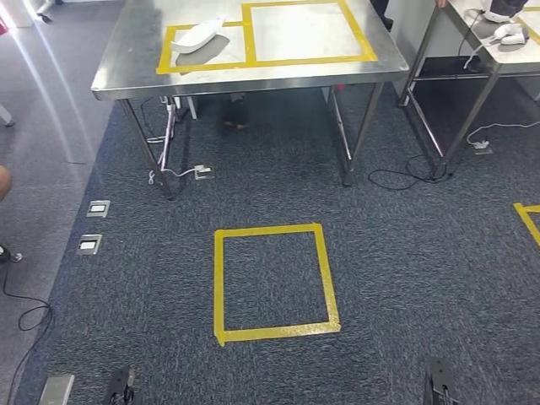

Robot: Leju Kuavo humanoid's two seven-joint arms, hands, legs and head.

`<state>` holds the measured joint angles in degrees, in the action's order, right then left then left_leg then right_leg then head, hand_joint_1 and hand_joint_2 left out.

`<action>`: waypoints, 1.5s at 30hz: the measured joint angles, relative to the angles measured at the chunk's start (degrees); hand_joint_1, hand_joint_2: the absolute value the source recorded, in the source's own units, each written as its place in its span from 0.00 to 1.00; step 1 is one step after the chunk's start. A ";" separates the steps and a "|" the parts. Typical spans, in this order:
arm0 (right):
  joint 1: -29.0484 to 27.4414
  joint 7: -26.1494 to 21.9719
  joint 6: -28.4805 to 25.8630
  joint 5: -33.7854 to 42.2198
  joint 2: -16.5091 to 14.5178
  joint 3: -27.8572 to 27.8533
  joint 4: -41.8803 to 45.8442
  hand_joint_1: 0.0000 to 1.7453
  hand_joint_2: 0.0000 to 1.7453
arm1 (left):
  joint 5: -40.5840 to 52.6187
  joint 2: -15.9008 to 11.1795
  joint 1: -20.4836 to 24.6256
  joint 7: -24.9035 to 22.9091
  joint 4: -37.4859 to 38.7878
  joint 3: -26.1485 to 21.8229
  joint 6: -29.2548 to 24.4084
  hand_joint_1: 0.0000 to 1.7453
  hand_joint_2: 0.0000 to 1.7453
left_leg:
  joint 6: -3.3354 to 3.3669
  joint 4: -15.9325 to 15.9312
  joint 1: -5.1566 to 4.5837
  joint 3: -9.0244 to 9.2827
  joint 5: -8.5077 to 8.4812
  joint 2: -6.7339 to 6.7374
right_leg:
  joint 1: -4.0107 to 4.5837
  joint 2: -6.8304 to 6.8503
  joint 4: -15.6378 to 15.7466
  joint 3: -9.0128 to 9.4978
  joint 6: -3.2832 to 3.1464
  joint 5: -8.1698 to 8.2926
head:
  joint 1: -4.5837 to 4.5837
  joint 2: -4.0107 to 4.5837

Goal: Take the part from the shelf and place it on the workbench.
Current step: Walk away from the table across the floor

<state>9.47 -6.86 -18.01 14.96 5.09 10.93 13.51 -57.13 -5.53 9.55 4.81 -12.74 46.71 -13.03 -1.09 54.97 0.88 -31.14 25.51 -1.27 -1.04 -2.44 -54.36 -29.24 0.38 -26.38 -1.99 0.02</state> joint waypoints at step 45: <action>-0.30 1.72 -0.06 0.66 0.21 0.12 0.00 0.00 0.00 | 1.00 0.07 0.51 -1.25 -0.02 0.02 0.16 0.00 0.00 | 1.94 -1.02 -0.82 1.53 0.55 6.11 | 0.55 5.74 -1.92 -0.75 0.96 -0.53 | 4.18 0.00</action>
<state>9.18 -5.14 -18.06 15.62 5.31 11.05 13.51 -56.13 -5.46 10.06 3.57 -12.76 46.73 -12.87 0.84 53.95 0.06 -29.60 26.07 4.85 -0.49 3.30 -56.28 -29.99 1.34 -26.92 2.19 0.02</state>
